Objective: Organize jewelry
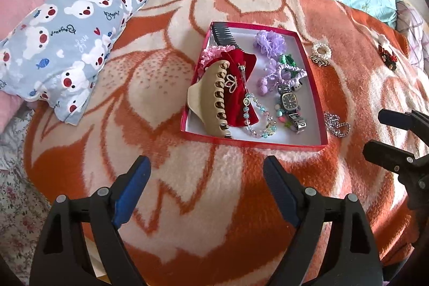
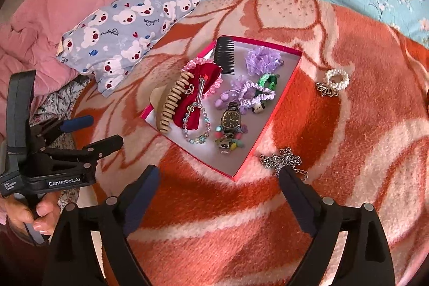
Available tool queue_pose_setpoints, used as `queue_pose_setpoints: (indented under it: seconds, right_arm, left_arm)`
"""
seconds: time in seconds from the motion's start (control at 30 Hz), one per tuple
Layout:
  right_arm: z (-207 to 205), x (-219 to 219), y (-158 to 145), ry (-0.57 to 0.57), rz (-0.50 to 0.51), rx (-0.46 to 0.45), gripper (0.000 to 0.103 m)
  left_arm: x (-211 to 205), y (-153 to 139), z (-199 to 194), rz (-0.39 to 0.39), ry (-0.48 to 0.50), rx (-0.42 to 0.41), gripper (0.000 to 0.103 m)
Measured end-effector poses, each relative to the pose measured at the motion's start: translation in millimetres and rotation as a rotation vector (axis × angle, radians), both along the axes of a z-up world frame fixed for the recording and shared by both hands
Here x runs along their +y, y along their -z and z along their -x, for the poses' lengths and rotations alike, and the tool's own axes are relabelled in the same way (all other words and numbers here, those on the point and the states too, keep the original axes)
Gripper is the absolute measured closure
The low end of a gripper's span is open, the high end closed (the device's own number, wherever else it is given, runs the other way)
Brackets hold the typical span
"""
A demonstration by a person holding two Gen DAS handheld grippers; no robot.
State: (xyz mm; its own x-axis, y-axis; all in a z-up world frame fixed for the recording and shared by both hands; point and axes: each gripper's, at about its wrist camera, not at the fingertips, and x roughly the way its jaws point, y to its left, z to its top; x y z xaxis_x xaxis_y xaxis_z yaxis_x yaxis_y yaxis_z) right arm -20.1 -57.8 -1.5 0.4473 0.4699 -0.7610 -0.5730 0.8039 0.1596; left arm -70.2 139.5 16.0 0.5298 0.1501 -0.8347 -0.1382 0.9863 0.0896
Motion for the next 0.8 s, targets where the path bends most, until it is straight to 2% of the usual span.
queue_pose_setpoints:
  seconds: [0.4, 0.8]
  right_arm:
    - [-5, 4, 6, 0.009, 0.029, 0.016, 0.008]
    - [-24, 10, 28, 0.024, 0.032, 0.059, 0.008]
  left_arm:
    - [1, 0, -1, -0.001, -0.004, 0.0, 0.016]
    - [6, 16, -18, 0.005, -0.012, 0.027, 0.016]
